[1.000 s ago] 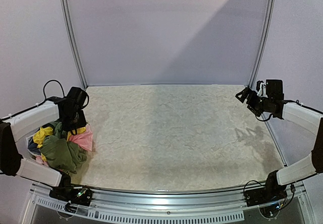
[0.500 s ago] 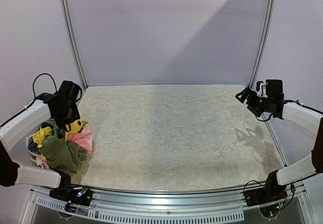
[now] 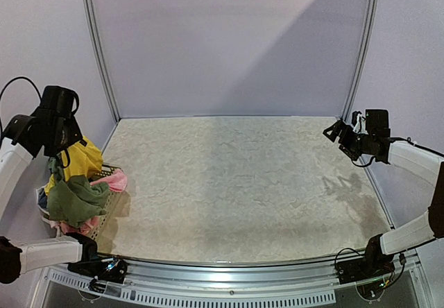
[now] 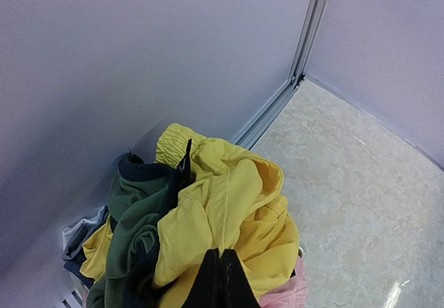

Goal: Fold and stack the mixed laundry pile
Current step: Pick up the crumpled shorts and place them in the bin, then place the crumpled shorts at the center of the board.

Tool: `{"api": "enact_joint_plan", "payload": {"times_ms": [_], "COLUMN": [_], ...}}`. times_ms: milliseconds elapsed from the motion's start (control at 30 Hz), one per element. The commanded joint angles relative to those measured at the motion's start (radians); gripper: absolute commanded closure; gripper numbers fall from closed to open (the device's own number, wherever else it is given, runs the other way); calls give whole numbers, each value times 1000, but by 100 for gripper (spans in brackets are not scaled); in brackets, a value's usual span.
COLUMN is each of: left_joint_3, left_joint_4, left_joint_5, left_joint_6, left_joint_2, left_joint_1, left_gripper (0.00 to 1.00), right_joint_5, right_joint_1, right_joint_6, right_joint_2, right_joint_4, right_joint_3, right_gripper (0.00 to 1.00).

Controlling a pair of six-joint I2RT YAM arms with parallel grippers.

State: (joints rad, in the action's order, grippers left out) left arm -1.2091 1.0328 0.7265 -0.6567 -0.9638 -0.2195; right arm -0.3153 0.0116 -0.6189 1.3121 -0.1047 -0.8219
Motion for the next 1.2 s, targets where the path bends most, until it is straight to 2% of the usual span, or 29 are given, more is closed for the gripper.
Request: {"api": "enact_joint_plan", "payload": {"times_ms": [0, 233, 367, 533, 733, 1167], "left_joint_3": [-103, -257, -326, -423, -511, -771], "left_joint_4": [16, 18, -26, -53, -88, -184], "left_joint_5": [62, 44, -33, -135, -207, -504], "left_joint_6": [25, 78, 124, 147, 161, 168], "left_joint_2": [29, 31, 19, -33, -76, -308], "left_joint_1": [9, 9, 9, 9, 9, -29], "left_gripper": [100, 100, 100, 100, 100, 100], "right_joint_5": [-25, -47, -84, -131, -110, -149], "right_joint_1": [-3, -4, -4, 14, 17, 27], "right_joint_6": [19, 24, 27, 21, 34, 45], "right_joint_2": [-19, -31, -39, -88, -128, -126], "right_joint_4": [20, 52, 91, 225, 234, 286], "right_joint_3": [-4, 12, 24, 83, 99, 113], "right_gripper": [1, 1, 1, 1, 1, 1]}}
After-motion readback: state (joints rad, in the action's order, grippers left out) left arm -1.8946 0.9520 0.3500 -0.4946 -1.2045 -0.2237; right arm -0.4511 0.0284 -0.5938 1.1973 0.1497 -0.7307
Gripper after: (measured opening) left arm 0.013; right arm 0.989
